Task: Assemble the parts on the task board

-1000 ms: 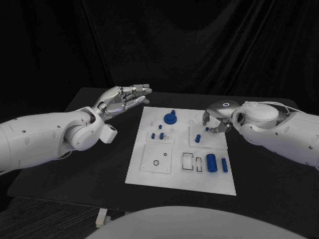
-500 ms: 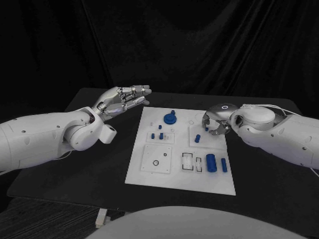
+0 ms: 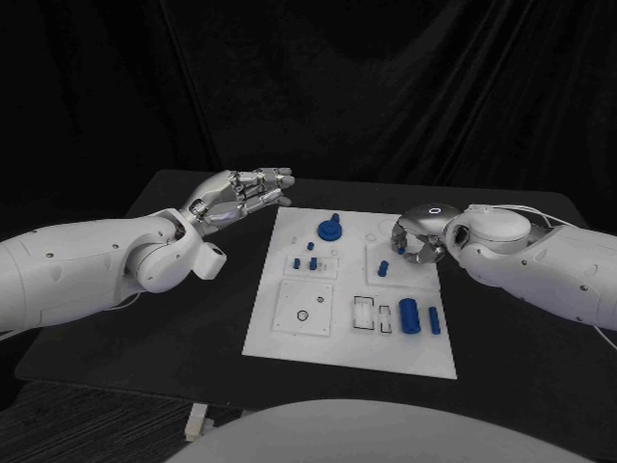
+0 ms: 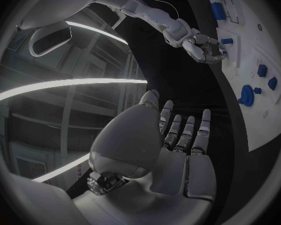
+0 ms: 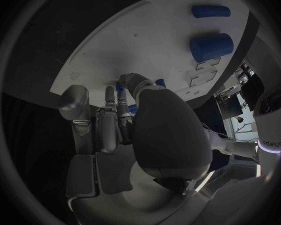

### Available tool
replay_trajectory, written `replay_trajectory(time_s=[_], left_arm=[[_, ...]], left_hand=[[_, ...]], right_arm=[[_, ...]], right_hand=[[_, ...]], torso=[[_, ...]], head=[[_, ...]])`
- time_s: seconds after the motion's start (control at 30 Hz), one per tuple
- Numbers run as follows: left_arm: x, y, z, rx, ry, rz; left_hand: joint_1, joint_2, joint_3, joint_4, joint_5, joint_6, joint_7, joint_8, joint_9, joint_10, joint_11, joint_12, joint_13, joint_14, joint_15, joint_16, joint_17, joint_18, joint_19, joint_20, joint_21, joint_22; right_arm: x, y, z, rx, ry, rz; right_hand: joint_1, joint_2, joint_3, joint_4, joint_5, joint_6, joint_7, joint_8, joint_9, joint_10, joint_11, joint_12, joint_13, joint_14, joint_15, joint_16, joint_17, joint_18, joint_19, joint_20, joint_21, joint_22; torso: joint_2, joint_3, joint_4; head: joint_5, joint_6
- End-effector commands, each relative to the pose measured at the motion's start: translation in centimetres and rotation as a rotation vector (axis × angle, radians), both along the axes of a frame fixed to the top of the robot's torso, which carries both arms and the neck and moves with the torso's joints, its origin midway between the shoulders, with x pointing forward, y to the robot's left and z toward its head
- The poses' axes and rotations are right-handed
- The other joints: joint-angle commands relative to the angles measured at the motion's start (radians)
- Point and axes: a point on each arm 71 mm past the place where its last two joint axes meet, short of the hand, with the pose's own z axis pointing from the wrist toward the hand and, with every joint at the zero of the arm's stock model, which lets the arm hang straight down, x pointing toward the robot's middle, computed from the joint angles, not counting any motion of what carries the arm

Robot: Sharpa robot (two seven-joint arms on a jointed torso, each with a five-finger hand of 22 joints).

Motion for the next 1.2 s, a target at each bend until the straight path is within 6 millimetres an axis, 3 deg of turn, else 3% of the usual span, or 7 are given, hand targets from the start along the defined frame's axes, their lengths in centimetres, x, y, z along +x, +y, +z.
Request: replay_trajectory(time_s=[0.03,0.23,0.37,0.43,0.6,0.8,1.2], left_arm=[[-0.15,-0.05,0.73,-0.082,-0.081,-0.016],[-0.12,0.03,0.6,-0.078,-0.078,-0.014],[-0.11,0.06,0.53,-0.076,-0.075,-0.012],[-0.11,0.07,0.48,-0.076,-0.075,-0.011],[-0.13,0.11,0.38,-0.075,-0.074,-0.01],[-0.15,0.12,0.18,-0.073,-0.068,-0.01],[-0.26,0.17,-0.19,-0.07,-0.05,-0.016]], left_hand=[[0.021,-0.004,-0.022,-0.006,0.023,0.018,0.003,-0.004,-0.007,-0.003,0.004,0.018,-0.009,0.008,0.007,0.022,-0.002,0.003,0.022,0.003,0.013,0.002],[0.027,-0.001,-0.018,-0.007,0.026,0.034,0.005,0.0,-0.005,-0.002,0.008,0.022,-0.009,0.008,0.002,0.023,-0.002,0.004,0.028,0.002,0.015,0.0],[0.033,0.002,-0.014,-0.009,0.028,0.042,0.008,0.002,-0.004,-0.002,0.012,0.024,-0.009,0.008,-0.002,0.021,-0.003,0.005,0.034,0.002,0.017,-0.002],[0.046,0.002,-0.006,-0.013,0.036,0.049,0.012,0.003,-0.003,-0.002,0.021,0.027,-0.009,-0.001,-0.025,0.008,-0.004,0.004,0.039,0.002,0.017,-0.007],[0.058,0.004,0.003,-0.017,0.047,0.058,0.015,0.005,-0.003,-0.003,0.025,0.03,-0.008,-0.008,-0.039,-0.002,-0.005,0.003,0.043,0.002,0.017,-0.012],[0.061,0.006,0.007,-0.017,0.05,0.063,0.016,0.006,-0.002,-0.001,0.027,0.033,-0.008,-0.009,-0.042,-0.001,-0.005,0.003,0.044,0.002,0.017,-0.014],[0.078,0.013,0.025,-0.023,0.055,0.069,0.023,0.009,-0.002,0.004,0.036,0.044,-0.007,-0.006,-0.036,0.008,-0.003,0.005,0.054,0.001,0.02,-0.018]], right_arm=[[-0.06,-0.01,-0.18,0.023,0.017,0.002],[0.0,-0.04,-0.25,0.035,0.033,-0.007],[0.05,-0.05,-0.23,0.043,0.034,-0.011],[0.1,-0.05,-0.22,0.045,0.032,-0.013],[0.24,-0.02,-0.12,0.057,0.018,-0.017],[0.42,-0.07,0.06,0.084,0.002,-0.034],[0.59,-0.05,0.28,0.104,-0.026,-0.054]], right_hand=[[-0.033,0.015,0.041,-0.001,-0.034,0.004,0.004,-0.019,0.015,0.032,-0.005,-0.003,-0.015,0.065,-0.004,0.002,0.055,0.012,0.01,-0.002,0.004,0.129],[-0.036,0.029,0.058,-0.02,-0.068,0.034,0.02,-0.017,0.028,0.071,-0.004,-0.024,-0.034,0.063,0.003,0.001,0.055,0.009,0.006,0.003,0.011,0.131],[-0.032,0.04,0.065,-0.032,-0.082,0.057,0.021,-0.01,0.037,0.1,-0.006,-0.034,-0.044,0.062,0.006,-0.001,0.053,0.009,0.004,0.006,0.012,0.132],[-0.029,0.046,0.068,-0.039,-0.084,0.066,0.021,-0.007,0.042,0.116,-0.007,-0.038,-0.049,0.059,0.01,-0.004,0.048,0.009,0.002,0.009,0.01,0.131],[-0.026,0.059,0.068,-0.054,-0.105,0.085,0.023,-0.003,0.052,0.151,-0.008,-0.049,-0.06,0.054,0.018,-0.013,0.035,0.01,-0.007,0.016,0.002,0.129],[-0.013,0.081,0.069,-0.076,-0.134,0.125,0.021,0.007,0.069,0.219,-0.017,-0.06,-0.072,0.052,0.017,-0.013,0.036,0.011,-0.01,0.018,0.01,0.131],[-0.002,0.086,0.075,-0.098,-0.136,0.142,0.017,-0.006,0.072,0.26,-0.023,-0.081,-0.085,0.052,0.012,-0.011,0.039,0.011,-0.013,0.014,0.019,0.133]], torso=[[0.0,-0.0001,0.0002],[0.0,-0.0001,0.0],[-0.001,-0.0003,0.0003],[-0.001,-0.0002,0.0],[-0.001,-0.0005,0.0],[-0.001,-0.0003,0.0],[-0.001,-0.0008,0.0005]], head=[[0.001,0.0],[0.002,0.0],[0.002,0.0],[0.002,0.0],[-0.001,0.0],[-0.001,0.0],[0.0,0.0]])
